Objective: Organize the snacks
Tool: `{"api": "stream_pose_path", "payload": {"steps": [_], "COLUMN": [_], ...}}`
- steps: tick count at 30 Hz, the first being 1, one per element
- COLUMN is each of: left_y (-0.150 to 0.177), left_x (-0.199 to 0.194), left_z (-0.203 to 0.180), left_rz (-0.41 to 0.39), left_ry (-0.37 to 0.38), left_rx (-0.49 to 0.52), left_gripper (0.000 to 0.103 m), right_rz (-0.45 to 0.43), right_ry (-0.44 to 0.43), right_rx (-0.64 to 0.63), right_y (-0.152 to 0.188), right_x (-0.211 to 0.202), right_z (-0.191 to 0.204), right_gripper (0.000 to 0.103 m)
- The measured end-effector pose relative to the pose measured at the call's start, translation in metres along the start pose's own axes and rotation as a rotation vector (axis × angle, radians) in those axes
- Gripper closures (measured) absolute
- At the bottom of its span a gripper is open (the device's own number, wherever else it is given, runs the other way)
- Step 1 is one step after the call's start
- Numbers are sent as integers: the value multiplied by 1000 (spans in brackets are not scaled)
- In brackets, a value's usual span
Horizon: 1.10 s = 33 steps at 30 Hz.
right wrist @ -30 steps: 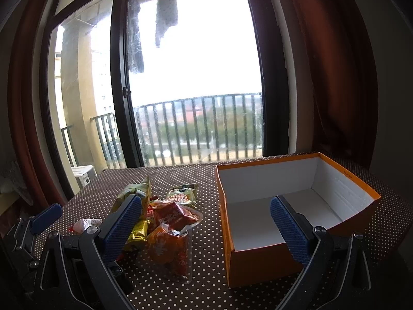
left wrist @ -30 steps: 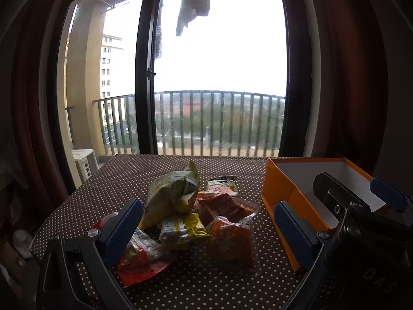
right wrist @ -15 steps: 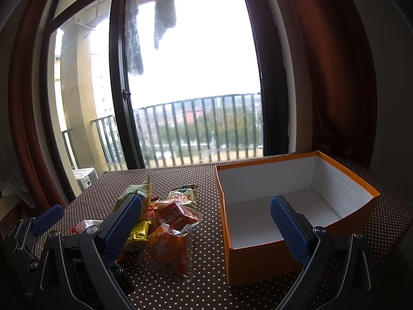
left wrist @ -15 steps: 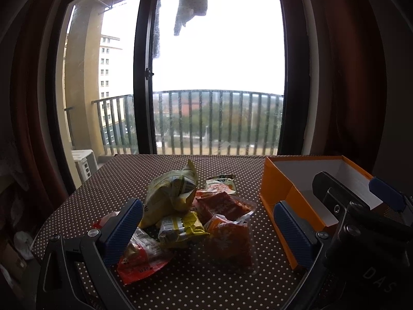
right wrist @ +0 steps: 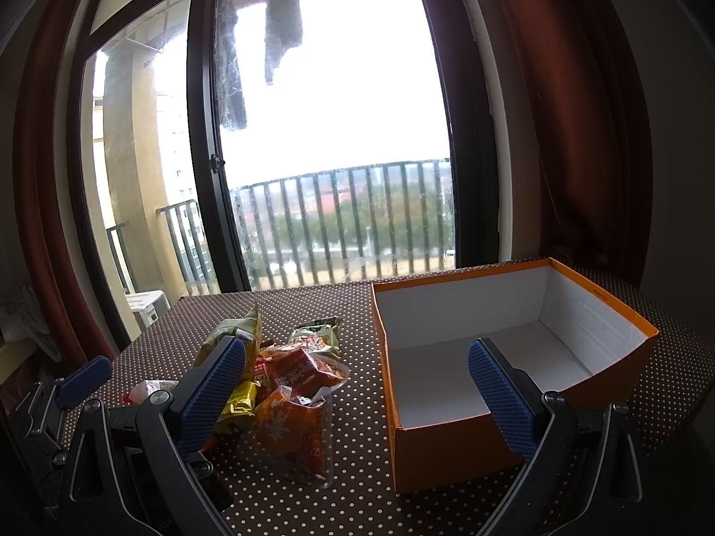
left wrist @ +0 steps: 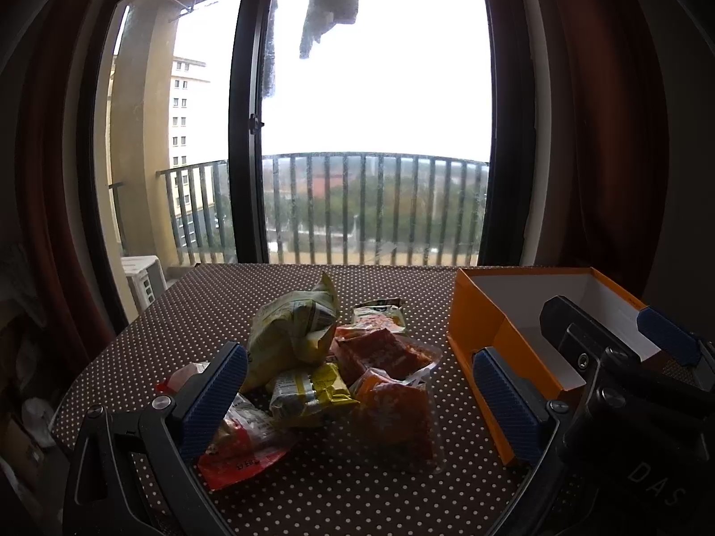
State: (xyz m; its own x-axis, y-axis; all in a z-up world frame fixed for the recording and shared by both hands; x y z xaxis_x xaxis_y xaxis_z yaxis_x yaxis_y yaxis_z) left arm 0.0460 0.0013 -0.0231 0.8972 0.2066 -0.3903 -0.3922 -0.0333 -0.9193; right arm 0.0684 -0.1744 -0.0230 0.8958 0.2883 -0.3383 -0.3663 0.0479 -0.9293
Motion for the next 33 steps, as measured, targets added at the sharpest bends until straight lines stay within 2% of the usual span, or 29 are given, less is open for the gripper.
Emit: {"api": "stream_pose_path", "payload": {"steps": [33], "left_y": [1], "left_x": [-1], "left_z": [-2], "left_rz": [-2], "left_ry": [-1], "left_rx": [3], "left_gripper": [2], "right_rz": [-3], "right_ry": [-2], "right_rx": [5], "right_y": [1], "right_x": [0], "right_z": [0], "right_gripper": [2]}}
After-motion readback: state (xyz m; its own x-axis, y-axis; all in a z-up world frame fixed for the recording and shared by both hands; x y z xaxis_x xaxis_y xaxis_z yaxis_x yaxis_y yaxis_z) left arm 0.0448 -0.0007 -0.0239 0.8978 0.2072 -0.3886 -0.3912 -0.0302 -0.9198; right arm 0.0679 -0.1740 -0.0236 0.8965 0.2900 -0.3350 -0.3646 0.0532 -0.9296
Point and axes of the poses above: each gripper's, at about its wrist camera, not at the fingertips, and x roughly the way its jaws point, z to its left, y to its underside, the point moved 7 cm from there along x, roughly the way its jaws point, and after that the axes turned 11 degrees about -y, right-handed, at the moved point
